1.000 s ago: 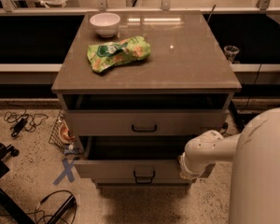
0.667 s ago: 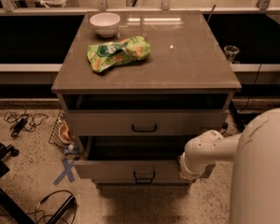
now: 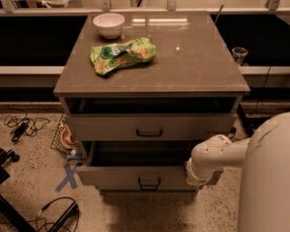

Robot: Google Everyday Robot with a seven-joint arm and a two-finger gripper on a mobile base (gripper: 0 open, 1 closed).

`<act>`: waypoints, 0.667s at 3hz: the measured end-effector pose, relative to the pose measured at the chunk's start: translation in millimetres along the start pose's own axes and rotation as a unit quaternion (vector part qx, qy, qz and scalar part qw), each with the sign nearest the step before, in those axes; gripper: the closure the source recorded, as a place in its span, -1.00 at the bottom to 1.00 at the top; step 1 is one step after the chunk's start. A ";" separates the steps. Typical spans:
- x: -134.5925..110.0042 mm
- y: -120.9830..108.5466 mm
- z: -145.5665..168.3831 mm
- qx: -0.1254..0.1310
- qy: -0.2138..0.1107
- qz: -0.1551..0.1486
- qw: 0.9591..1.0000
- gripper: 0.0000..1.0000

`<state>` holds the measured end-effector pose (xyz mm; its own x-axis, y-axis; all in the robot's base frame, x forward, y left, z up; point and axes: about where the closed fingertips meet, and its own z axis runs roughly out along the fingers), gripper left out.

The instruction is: Open middle drawer

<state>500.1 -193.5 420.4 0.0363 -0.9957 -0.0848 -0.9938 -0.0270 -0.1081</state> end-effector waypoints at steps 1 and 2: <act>-0.1 -0.1 -1.3 0.000 0.000 0.000 1.000 1.00; -0.4 -0.3 -4.1 0.000 0.000 0.000 1.000 1.00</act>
Offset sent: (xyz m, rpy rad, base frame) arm -0.3343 0.0651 0.0756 0.3192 0.6889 1.2849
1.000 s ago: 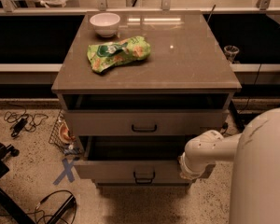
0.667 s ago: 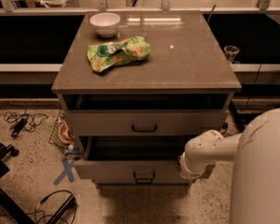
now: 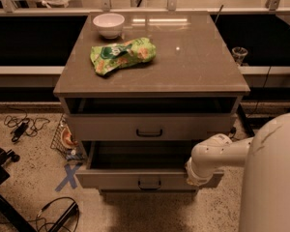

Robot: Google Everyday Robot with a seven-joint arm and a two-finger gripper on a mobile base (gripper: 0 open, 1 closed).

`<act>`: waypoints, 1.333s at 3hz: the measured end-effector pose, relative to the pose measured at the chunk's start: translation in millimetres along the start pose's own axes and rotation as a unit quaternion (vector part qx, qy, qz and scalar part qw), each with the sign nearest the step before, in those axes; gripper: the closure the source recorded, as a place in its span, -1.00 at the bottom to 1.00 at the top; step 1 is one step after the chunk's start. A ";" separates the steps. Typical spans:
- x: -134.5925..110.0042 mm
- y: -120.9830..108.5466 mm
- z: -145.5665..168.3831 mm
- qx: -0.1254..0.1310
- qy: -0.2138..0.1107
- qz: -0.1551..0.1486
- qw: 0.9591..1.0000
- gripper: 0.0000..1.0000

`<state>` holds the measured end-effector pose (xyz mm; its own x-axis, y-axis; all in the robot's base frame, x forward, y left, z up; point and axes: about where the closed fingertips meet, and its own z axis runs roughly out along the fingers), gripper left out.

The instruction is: Open middle drawer

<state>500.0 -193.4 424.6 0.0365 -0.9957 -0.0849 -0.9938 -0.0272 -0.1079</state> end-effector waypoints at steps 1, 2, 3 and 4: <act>-0.1 -0.1 -0.9 0.000 0.000 0.000 1.000 1.00; -0.4 -0.5 -4.9 0.000 0.000 0.000 1.000 1.00; -0.5 -0.6 -5.9 0.000 0.000 0.000 1.000 1.00; -0.6 -0.5 -5.9 0.000 0.000 0.000 1.000 1.00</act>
Offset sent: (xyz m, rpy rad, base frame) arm -0.3418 0.0680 0.0517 0.4443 0.7777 1.2904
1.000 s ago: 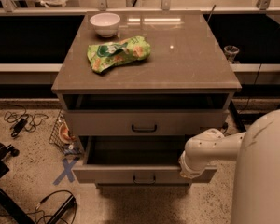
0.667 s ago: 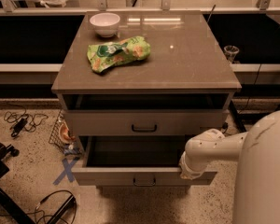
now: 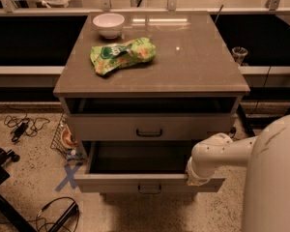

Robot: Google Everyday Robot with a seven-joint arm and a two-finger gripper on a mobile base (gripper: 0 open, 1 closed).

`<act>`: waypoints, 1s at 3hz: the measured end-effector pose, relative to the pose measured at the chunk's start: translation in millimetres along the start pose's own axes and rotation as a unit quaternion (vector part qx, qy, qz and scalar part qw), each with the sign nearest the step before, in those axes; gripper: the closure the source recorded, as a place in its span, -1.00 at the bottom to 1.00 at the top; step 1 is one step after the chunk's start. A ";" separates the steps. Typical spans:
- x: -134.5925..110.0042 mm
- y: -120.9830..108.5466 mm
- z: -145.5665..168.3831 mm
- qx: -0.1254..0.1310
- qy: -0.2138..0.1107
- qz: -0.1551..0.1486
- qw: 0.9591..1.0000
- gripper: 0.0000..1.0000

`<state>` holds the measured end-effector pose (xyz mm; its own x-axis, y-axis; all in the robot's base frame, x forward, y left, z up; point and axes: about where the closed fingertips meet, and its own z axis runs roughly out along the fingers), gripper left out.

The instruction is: Open middle drawer

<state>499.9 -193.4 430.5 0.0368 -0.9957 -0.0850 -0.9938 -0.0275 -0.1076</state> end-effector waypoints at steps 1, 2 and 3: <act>-1.3 0.8 0.2 -0.005 0.000 -0.004 1.000 1.00; -1.3 0.8 -0.6 -0.005 0.000 -0.004 1.000 1.00; -1.6 30.6 4.3 -0.042 -0.010 -0.004 0.999 1.00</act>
Offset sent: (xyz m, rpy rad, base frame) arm -0.1312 -0.0055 -0.0566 0.0696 0.3918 0.0754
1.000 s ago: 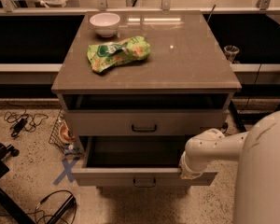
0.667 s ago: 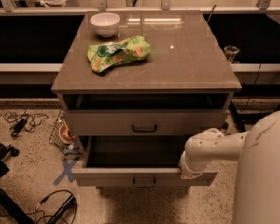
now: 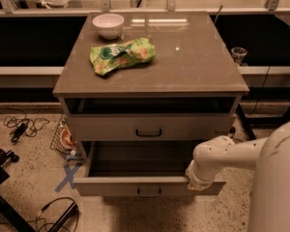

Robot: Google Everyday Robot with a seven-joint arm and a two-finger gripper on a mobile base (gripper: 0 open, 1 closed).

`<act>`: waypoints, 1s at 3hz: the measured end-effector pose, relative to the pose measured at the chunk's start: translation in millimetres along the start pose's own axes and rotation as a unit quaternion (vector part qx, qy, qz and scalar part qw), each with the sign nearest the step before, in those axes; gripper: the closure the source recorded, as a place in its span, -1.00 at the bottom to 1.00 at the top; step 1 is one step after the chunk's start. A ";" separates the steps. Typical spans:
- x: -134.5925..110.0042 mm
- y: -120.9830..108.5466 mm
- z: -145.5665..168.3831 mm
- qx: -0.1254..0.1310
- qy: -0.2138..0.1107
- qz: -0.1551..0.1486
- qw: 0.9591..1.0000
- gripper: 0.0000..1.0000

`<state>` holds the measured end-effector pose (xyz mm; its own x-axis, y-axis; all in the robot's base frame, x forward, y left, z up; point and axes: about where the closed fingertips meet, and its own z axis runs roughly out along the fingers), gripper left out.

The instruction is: Open middle drawer

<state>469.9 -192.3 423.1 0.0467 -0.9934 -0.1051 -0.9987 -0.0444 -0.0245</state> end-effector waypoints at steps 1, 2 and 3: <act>-0.7 0.0 -6.9 0.000 0.000 0.000 1.000 1.00; -1.2 0.7 -8.9 -0.001 -0.001 -0.001 1.000 1.00; -7.2 26.5 -4.6 -0.036 -0.022 -0.025 0.999 1.00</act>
Offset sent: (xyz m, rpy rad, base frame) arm -0.2913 0.0301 0.0095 0.3778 0.8104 0.6253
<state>443.0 -186.8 427.8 0.0954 -0.9841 -0.1498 -0.9939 -0.1027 0.0411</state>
